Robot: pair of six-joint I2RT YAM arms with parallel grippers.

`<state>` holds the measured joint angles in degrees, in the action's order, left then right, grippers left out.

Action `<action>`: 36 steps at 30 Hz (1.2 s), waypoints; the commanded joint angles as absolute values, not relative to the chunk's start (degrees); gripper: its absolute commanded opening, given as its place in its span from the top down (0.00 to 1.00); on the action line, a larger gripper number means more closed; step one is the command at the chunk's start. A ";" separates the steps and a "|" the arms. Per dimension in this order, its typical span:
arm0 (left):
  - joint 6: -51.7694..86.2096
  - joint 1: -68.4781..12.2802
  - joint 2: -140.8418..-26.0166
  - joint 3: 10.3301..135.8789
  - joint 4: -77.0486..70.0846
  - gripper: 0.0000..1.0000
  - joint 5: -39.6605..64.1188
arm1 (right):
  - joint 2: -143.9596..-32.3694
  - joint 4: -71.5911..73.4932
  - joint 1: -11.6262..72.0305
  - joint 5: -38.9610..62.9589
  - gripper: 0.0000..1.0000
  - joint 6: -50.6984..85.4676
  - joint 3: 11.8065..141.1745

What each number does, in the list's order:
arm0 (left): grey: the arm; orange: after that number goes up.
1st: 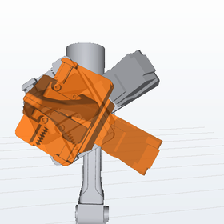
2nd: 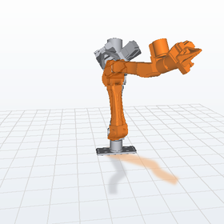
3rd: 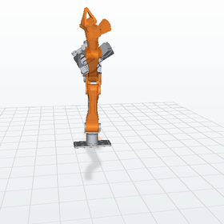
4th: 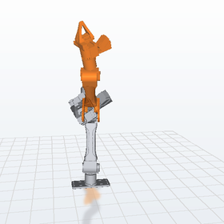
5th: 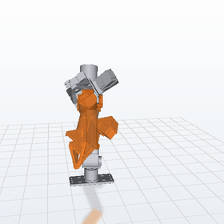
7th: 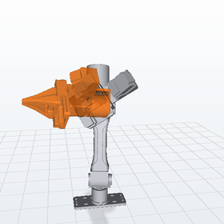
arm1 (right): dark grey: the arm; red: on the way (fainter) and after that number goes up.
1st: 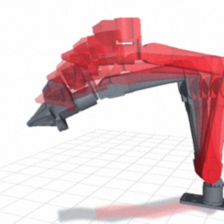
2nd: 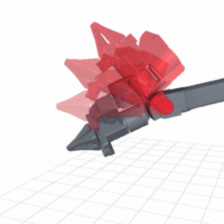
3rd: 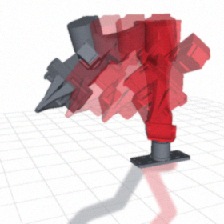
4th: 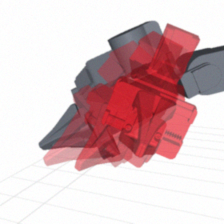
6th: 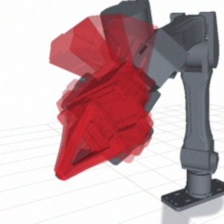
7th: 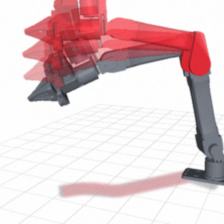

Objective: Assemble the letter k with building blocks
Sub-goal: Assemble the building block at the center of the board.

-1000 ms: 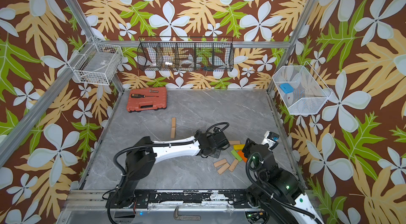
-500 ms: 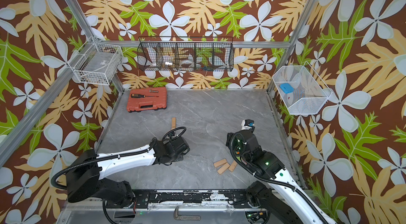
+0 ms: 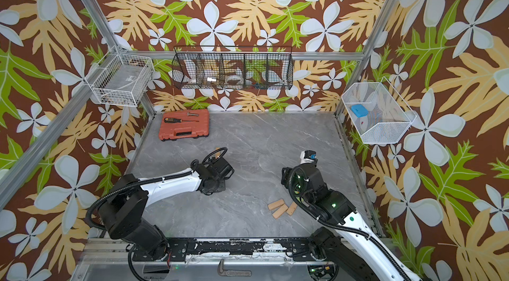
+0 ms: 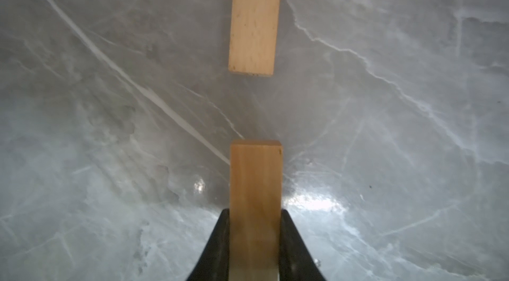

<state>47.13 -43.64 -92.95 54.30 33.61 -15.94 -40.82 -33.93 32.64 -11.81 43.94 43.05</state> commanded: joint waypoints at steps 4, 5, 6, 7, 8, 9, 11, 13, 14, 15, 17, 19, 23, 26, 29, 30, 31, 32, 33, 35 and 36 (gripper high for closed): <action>41.83 -41.82 -95.20 56.26 36.91 0.88 -13.18 | -40.16 -33.66 32.70 -10.22 0.31 45.22 42.55; 41.50 -41.80 -95.42 56.55 37.00 0.88 -12.84 | -40.16 -33.84 32.70 -10.11 0.31 45.05 42.60; 41.49 -41.81 -95.61 56.72 36.87 0.88 -13.06 | -40.16 -34.05 32.70 -10.17 0.31 44.92 42.62; 41.27 -41.78 -95.87 57.00 36.68 0.88 -13.14 | -40.16 -34.40 32.70 -10.40 0.31 44.96 42.71; 40.86 -41.75 -96.29 57.46 36.65 0.88 -12.80 | -40.04 -34.45 32.70 -10.46 0.32 44.98 42.73; 40.70 -41.75 -96.73 57.94 36.64 0.88 -12.83 | -40.03 -34.46 32.69 -10.54 0.31 45.00 42.75; 40.52 -41.75 -97.84 59.19 37.21 0.88 -13.35 | -40.16 -34.37 32.70 -10.55 0.31 44.96 42.97; 40.50 -41.75 -98.55 59.79 37.34 0.88 -14.41 | -40.51 -34.58 32.70 -10.63 0.32 44.83 43.53; 40.47 -41.66 -98.98 60.08 37.52 0.87 -14.90 | -40.73 -34.72 32.70 -10.71 0.31 44.74 43.82; 40.35 -41.57 -99.36 60.22 37.62 0.87 -15.30 | -40.85 -34.80 32.70 -10.79 0.31 44.69 43.94; 40.25 -41.40 -100.09 60.26 37.77 0.87 -16.20 | -41.10 -34.90 32.70 -10.81 0.32 44.65 44.22; 40.11 -41.22 -100.37 59.96 37.79 0.87 -16.52 | -41.26 -34.90 32.65 -10.72 0.32 44.73 44.14; 40.08 -40.87 -100.03 58.84 37.23 0.87 -16.86 | -41.29 -34.59 32.70 -10.73 0.31 45.22 43.84; 39.88 -40.45 -99.75 58.10 36.05 0.87 -16.46 | -41.75 -34.37 32.70 -10.42 0.32 45.35 43.86; 39.38 -40.26 -99.96 57.91 35.38 0.87 -16.10 | -42.43 -34.78 32.70 -9.98 0.32 45.35 44.34; 39.07 -40.25 -99.93 57.71 35.04 0.87 -15.93 | -42.60 -34.93 32.70 -9.89 0.32 45.27 44.52; 38.96 -40.25 -99.84 57.44 34.51 0.87 -15.70 | -42.66 -35.14 32.70 -9.84 0.32 45.20 44.68; 38.72 -40.25 -99.73 57.33 34.20 0.86 -15.46 | -42.69 -35.32 32.70 -9.89 0.32 45.18 44.77; 38.59 -40.25 -99.75 57.38 34.03 0.86 -15.38 | -42.69 -35.42 32.70 -9.93 0.32 45.27 44.86; 38.41 -40.25 -99.74 57.30 33.54 0.85 -15.29 | -42.63 -35.42 32.70 -9.85 0.32 45.40 44.87; 38.25 -40.25 -99.92 57.34 33.47 0.84 -15.38 | -42.63 -35.42 32.70 -9.76 0.32 45.52 44.88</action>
